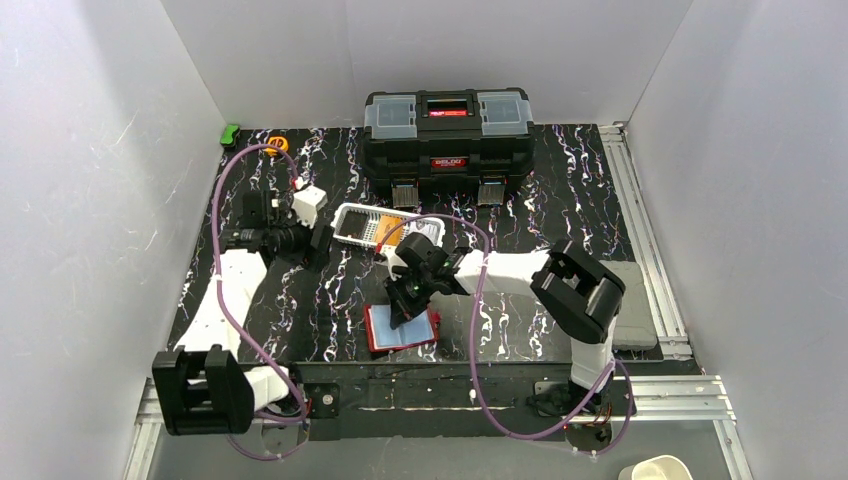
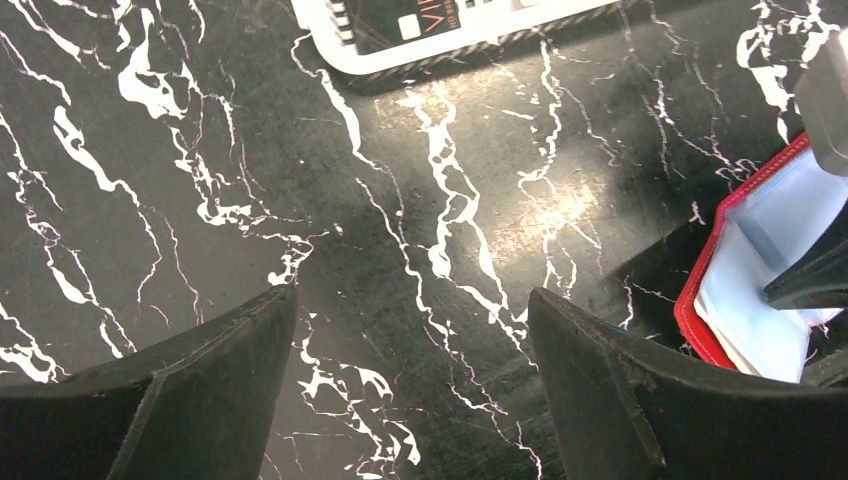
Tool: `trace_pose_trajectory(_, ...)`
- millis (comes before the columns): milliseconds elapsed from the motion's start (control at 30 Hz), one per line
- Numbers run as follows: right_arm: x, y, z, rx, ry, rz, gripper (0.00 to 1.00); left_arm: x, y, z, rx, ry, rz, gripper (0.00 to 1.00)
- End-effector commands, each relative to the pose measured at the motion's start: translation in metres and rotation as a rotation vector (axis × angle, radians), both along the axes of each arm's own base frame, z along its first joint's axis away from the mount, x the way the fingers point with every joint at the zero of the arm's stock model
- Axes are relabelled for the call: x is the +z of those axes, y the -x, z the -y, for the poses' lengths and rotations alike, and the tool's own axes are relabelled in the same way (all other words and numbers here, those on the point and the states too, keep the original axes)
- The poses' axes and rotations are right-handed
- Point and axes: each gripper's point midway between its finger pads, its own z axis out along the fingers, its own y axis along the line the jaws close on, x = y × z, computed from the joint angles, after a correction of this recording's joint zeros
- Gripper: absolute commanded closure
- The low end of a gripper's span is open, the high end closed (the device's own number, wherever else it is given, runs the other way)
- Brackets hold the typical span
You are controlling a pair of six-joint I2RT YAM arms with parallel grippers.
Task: Put the credit cards into the card holder
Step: Open the card holder at the center of the board.
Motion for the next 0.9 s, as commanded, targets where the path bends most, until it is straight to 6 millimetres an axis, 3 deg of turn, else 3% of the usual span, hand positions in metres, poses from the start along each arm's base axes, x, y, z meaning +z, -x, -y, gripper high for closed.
trace_pose_trajectory(0, -0.008, 0.003, 0.0, 0.044, 0.015, -0.007, 0.99, 0.001, -0.004, -0.007, 0.0, 0.044, -0.043, 0.15)
trace_pose_trajectory(233, -0.036, -0.001, 0.016, 0.01, 0.063, -0.05, 0.99, 0.001, -0.014, -0.014, -0.013, 0.04, -0.048, 0.15)
trace_pose_trajectory(400, 0.008, -0.001, 0.007, 0.04, -0.16, -0.117, 0.96, 0.016, -0.027, -0.012, -0.027, 0.049, -0.017, 0.16)
trace_pose_trajectory(500, 0.046, -0.022, 0.004, 0.009, -0.171, -0.006, 0.81, 0.031, -0.041, -0.011, -0.028, 0.063, 0.009, 0.17)
trace_pose_trajectory(533, 0.064, -0.033, 0.003, -0.01, -0.177, 0.065, 0.67, 0.036, -0.045, -0.006, -0.038, 0.089, 0.011, 0.18)
trace_pose_trajectory(600, 0.097, -0.052, 0.006, -0.053, -0.158, 0.165, 0.54, 0.049, -0.055, -0.003, -0.037, 0.117, 0.031, 0.18)
trace_pose_trajectory(700, 0.123, -0.079, 0.012, -0.135, -0.09, 0.285, 0.4, 0.055, -0.059, -0.003, -0.04, 0.117, 0.046, 0.18)
trace_pose_trajectory(733, 0.134, -0.092, 0.015, -0.178, -0.067, 0.335, 0.35, 0.056, -0.06, -0.003, -0.041, 0.119, 0.052, 0.17)
trace_pose_trajectory(800, 0.164, -0.123, 0.023, -0.306, -0.064, 0.438, 0.1, 0.059, -0.063, -0.001, -0.049, 0.122, 0.07, 0.17)
trace_pose_trajectory(833, 0.177, -0.14, 0.03, -0.408, -0.086, 0.435, 0.02, 0.061, -0.066, 0.0, -0.057, 0.126, 0.081, 0.17)
trace_pose_trajectory(867, 0.187, -0.15, 0.037, -0.489, -0.11, 0.386, 0.02, 0.063, -0.069, 0.001, -0.062, 0.132, 0.091, 0.16)
